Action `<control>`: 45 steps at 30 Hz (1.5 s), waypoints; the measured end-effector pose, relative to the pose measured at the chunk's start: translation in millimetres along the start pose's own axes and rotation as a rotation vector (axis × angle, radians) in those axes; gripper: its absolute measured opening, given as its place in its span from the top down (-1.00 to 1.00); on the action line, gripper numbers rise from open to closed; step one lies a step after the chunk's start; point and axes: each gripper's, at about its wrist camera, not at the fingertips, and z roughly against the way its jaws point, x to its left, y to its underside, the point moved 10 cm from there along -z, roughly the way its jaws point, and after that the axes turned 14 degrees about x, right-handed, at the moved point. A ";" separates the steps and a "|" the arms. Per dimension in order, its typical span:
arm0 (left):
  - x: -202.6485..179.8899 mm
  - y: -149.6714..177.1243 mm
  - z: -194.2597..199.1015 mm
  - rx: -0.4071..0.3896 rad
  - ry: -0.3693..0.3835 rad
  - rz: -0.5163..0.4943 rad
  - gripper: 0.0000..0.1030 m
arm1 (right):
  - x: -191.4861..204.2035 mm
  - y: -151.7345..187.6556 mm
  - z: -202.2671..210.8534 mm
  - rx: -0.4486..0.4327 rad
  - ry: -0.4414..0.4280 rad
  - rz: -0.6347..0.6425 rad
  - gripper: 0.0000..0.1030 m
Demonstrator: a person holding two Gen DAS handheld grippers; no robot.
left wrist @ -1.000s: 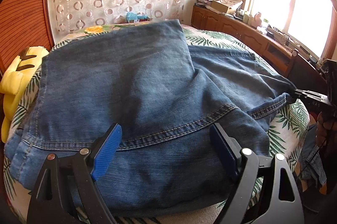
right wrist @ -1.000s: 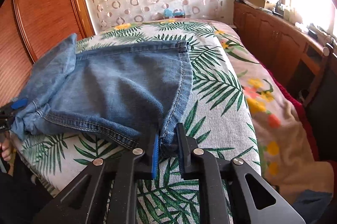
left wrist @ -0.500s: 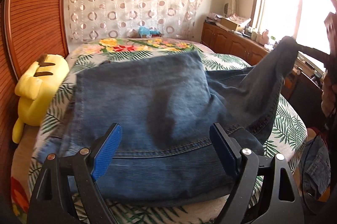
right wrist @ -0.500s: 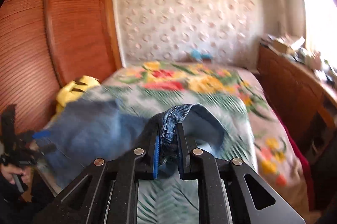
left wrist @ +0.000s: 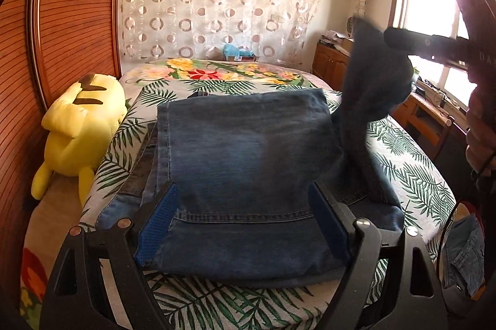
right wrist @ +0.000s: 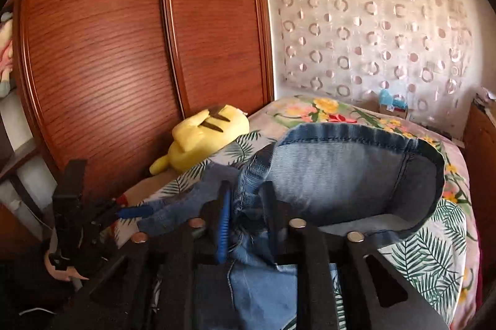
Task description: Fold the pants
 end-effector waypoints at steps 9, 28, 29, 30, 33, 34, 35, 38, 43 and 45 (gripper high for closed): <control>-4.6 -1.5 -15.7 0.023 0.011 -0.014 -0.66 | -34.7 -7.3 -28.8 0.057 0.118 -0.058 0.11; -30.7 -4.0 -45.4 0.079 0.065 -0.113 0.03 | -9.2 63.9 -38.0 0.174 0.111 -0.283 -0.09; -31.0 -4.7 -47.8 0.082 0.064 -0.119 0.13 | -9.1 66.6 -34.8 0.181 0.107 -0.287 -0.09; -30.6 -5.1 -49.6 0.086 0.061 -0.120 0.21 | -6.1 68.5 -33.6 0.188 0.100 -0.291 -0.09; -29.8 -5.2 -55.3 0.100 0.062 -0.121 0.40 | -2.4 77.0 -31.2 0.221 0.082 -0.306 -0.09; -29.4 -4.4 -56.4 0.105 0.066 -0.121 0.44 | 0.2 78.9 -32.0 0.232 0.075 -0.314 -0.09; -29.6 -4.1 -56.8 0.106 0.065 -0.121 0.51 | 2.0 80.8 -32.0 0.238 0.065 -0.321 -0.09; -31.2 -3.6 -53.6 0.103 0.074 -0.126 0.64 | 6.9 86.6 -34.4 0.260 0.025 -0.334 -0.09; -36.7 -7.0 -41.9 0.079 0.073 -0.141 0.71 | 15.9 94.1 -35.8 0.288 -0.057 -0.349 0.33; -38.4 -9.7 -34.1 0.066 0.074 -0.143 0.79 | 18.8 93.2 -32.8 0.278 -0.087 -0.344 0.69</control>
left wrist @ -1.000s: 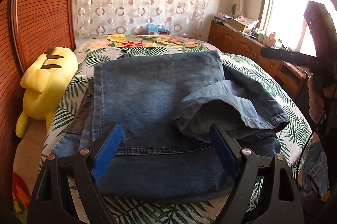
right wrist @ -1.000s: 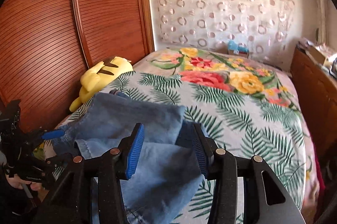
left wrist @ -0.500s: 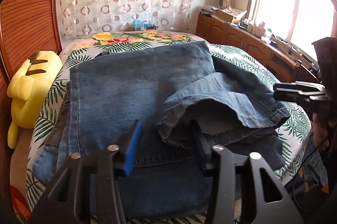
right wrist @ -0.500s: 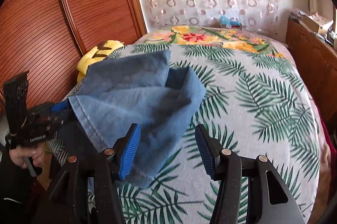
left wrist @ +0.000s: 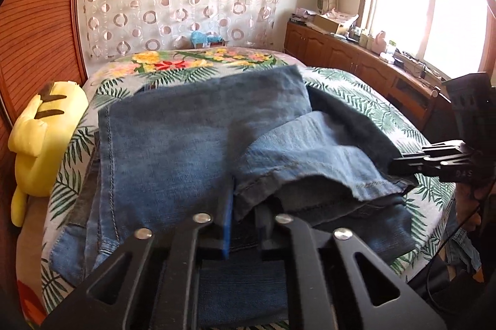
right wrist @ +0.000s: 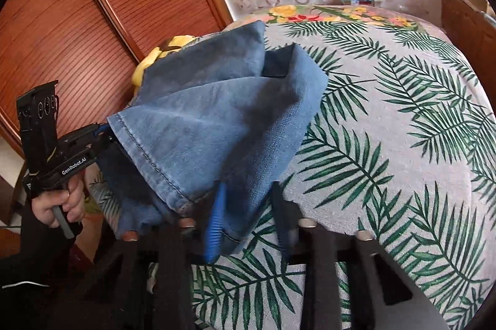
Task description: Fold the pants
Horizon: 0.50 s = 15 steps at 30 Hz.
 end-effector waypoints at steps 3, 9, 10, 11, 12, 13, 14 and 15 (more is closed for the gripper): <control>-2.2 -4.9 12.8 -0.024 0.003 -0.011 0.80 | 4.2 -5.9 11.2 -0.029 -0.009 0.027 0.92; -13.4 -16.1 45.4 -0.091 0.021 -0.027 0.82 | 22.2 -41.3 67.5 -0.160 0.018 0.099 0.95; -16.3 -18.0 52.7 -0.104 0.031 -0.029 0.82 | 27.6 -50.0 79.7 -0.185 0.032 0.117 0.95; -19.1 -20.2 60.2 -0.117 0.038 -0.034 0.82 | 33.7 -59.2 92.0 -0.211 0.040 0.137 0.95; -22.2 -22.4 68.5 -0.131 0.040 -0.040 0.83 | 37.0 -66.9 101.3 -0.232 0.044 0.150 0.95; -23.7 -24.1 73.7 -0.140 0.042 -0.044 0.83 | 43.0 -76.1 112.7 -0.257 0.049 0.167 0.95; -25.1 -25.2 79.0 -0.147 0.045 -0.047 0.83 | 49.2 -84.9 122.5 -0.277 0.054 0.183 0.96; -25.7 -25.1 83.7 -0.153 0.050 -0.045 0.83 | 53.0 -93.5 129.3 -0.292 0.058 0.195 0.96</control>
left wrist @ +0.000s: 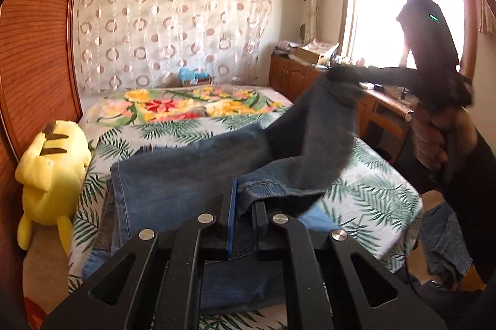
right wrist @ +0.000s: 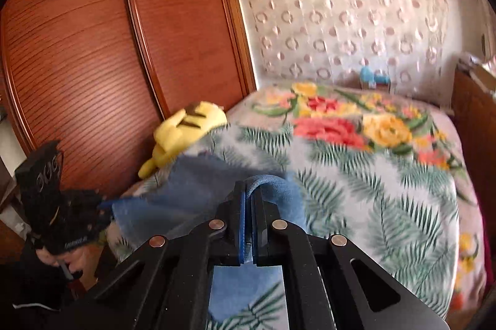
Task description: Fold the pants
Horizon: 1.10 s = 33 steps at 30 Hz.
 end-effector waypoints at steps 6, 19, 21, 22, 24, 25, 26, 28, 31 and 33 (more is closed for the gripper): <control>10.9 5.2 18.0 -0.008 0.007 0.037 0.83 | 24.1 -52.6 -3.6 -0.038 -0.003 0.064 0.96; 60.8 56.0 -5.2 0.090 -0.017 0.176 0.83 | 61.6 -100.5 -144.2 0.109 -0.039 0.171 0.96; 71.3 63.5 -9.2 0.108 -0.028 0.201 0.78 | 63.9 -110.7 -158.6 0.127 -0.041 0.185 0.96; 73.7 66.9 -9.8 0.115 -0.029 0.209 0.76 | 66.2 -111.6 -164.8 0.136 -0.040 0.189 0.96; 82.1 74.0 -11.6 0.126 -0.029 0.228 0.50 | 69.0 -115.1 -176.4 0.153 -0.038 0.191 0.96; 86.3 76.5 -11.5 0.126 -0.033 0.235 0.41 | 69.4 -115.6 -184.1 0.164 -0.036 0.190 0.96; 90.4 78.3 -11.0 0.124 -0.039 0.243 0.27 | 69.8 -116.8 -188.6 0.174 -0.037 0.190 0.96; 97.3 80.8 -9.8 0.117 -0.041 0.255 0.24 | 70.1 -115.6 -200.1 0.192 -0.034 0.188 0.96; 104.1 81.4 -9.4 0.111 -0.059 0.268 0.24 | 68.6 -115.4 -213.1 0.210 -0.028 0.187 0.96; 105.7 80.6 -10.0 0.109 -0.068 0.271 0.24 | 70.5 -115.3 -221.2 0.216 -0.023 0.189 0.96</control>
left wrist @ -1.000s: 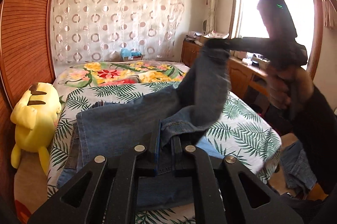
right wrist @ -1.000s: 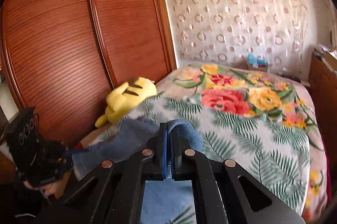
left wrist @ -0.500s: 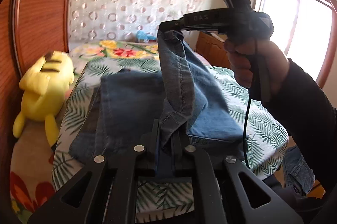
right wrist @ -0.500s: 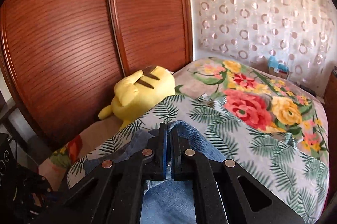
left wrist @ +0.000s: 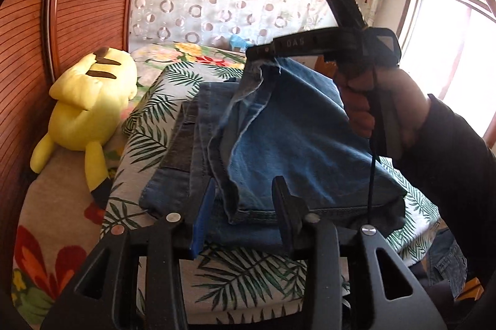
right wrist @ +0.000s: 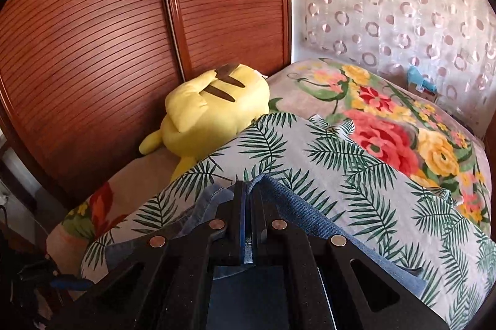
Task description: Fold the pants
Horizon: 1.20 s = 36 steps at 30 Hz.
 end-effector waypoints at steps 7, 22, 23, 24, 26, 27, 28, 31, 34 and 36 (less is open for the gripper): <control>-1.9 -1.6 -5.1 0.007 -0.016 -0.011 0.24 | -6.9 12.3 -11.1 0.075 0.043 -0.005 0.64; -1.7 -2.9 -36.9 0.042 -0.072 -0.032 0.24 | -96.3 92.7 69.8 -0.016 0.155 -0.125 0.04; -1.5 -2.2 -38.4 0.046 -0.075 -0.031 0.24 | -97.4 100.5 67.3 -0.009 0.151 -0.136 0.04; -1.3 -0.8 -40.3 0.050 -0.078 -0.033 0.24 | -97.6 107.4 65.4 -0.002 0.150 -0.144 0.04; -1.0 2.0 -43.4 0.059 -0.088 -0.039 0.24 | -100.5 120.9 58.4 0.016 0.152 -0.164 0.04; -0.6 3.2 -44.7 0.064 -0.092 -0.042 0.24 | -101.1 126.7 53.4 0.026 0.148 -0.175 0.04; 0.5 4.5 -46.2 0.068 -0.096 -0.043 0.24 | -101.4 128.9 49.3 0.033 0.140 -0.182 0.04; 2.2 6.5 -48.7 0.080 -0.099 -0.042 0.24 | -109.7 130.3 40.0 0.040 0.133 -0.223 0.04; 1.4 6.5 -47.7 0.080 -0.100 -0.043 0.24 | -124.9 125.8 33.9 0.037 0.091 -0.296 0.04; 1.2 6.7 -47.6 0.079 -0.100 -0.044 0.24 | -127.6 120.6 31.6 0.034 0.055 -0.331 0.05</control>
